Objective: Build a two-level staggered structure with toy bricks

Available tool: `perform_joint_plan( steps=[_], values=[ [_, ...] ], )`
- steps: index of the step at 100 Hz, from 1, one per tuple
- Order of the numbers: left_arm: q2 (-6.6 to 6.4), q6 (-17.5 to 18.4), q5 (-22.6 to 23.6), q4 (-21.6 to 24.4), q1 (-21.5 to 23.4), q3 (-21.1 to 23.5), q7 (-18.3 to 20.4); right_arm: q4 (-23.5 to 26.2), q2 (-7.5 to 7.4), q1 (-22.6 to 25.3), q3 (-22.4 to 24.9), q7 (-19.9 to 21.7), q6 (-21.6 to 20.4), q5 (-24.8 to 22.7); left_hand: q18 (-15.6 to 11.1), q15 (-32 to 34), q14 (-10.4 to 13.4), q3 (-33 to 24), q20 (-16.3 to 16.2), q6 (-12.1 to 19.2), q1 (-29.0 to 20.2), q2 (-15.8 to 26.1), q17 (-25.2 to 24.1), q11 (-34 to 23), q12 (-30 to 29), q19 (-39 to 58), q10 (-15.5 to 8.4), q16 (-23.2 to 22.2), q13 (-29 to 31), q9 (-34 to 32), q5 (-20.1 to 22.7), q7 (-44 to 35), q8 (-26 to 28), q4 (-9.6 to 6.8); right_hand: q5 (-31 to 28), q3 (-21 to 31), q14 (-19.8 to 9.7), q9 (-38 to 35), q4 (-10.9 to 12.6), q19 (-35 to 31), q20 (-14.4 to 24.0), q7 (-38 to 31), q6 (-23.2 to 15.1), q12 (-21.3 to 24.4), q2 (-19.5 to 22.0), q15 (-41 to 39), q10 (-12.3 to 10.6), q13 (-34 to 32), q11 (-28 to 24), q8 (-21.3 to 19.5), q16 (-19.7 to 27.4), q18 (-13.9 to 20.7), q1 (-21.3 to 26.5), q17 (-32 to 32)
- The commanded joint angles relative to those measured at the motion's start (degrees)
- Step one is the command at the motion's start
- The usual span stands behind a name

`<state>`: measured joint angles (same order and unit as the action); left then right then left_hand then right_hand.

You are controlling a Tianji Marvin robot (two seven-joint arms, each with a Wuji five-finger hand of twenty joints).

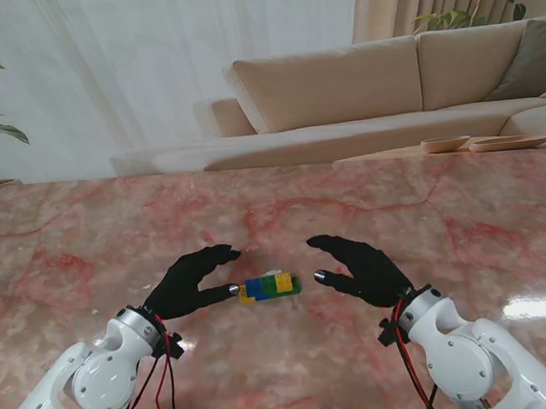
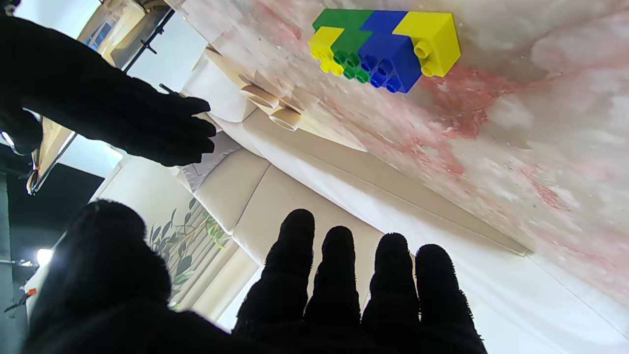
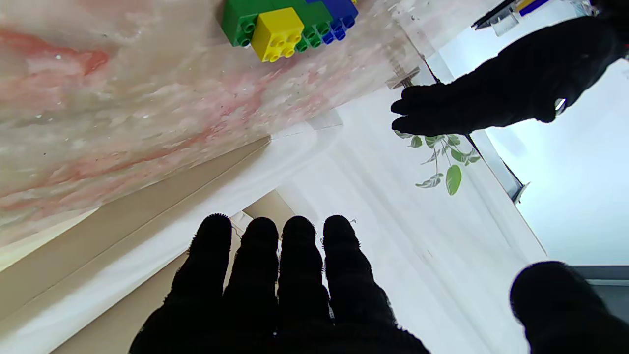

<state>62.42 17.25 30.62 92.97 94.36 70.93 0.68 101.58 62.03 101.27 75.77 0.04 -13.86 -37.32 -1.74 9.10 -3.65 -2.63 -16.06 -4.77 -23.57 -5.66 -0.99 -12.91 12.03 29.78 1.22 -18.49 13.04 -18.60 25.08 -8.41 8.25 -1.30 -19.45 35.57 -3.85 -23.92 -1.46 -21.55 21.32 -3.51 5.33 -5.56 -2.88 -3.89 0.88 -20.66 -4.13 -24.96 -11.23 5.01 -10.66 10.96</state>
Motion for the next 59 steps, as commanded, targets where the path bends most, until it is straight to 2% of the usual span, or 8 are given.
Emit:
perform_joint_plan(
  steps=[1,59],
  values=[
    [0.52,-0.5,-0.3,-0.1,1.2,-0.5,-0.6,-0.6,0.22,0.7,0.4,0.8,-0.1,0.1,-2.6,-2.0,2.7,1.7,0.1,-0.6,3.3,2.3,0.1,1.0,-0.6,0.7,-0.4,0.8,-1.7,2.6,-1.1,0.7,-0.7,-1.65,0.7,-1.0,0.4,-0.6,1.8,-1.1,-1.2,0.4,0.4,0.8,1.3,0.8,0.5,-1.2,1.3,1.0,1.2,1.1,-2.9,0.0],
    [0.48,-0.7,0.1,0.6,1.9,-0.2,-0.6,-0.8,0.36,1.2,1.1,0.0,-1.1,0.2,-2.6,-2.3,2.8,1.9,0.5,-0.7,2.8,2.2,0.1,1.0,-0.5,0.0,-0.4,0.6,-1.6,2.2,-1.1,0.4,-0.6,-1.89,0.6,-1.3,0.1,-0.6,1.8,-3.1,-2.1,-1.8,-0.1,0.2,0.2,0.5,0.1,-1.4,0.2,0.9,0.9,1.1,-0.5,-0.3]
  ],
)
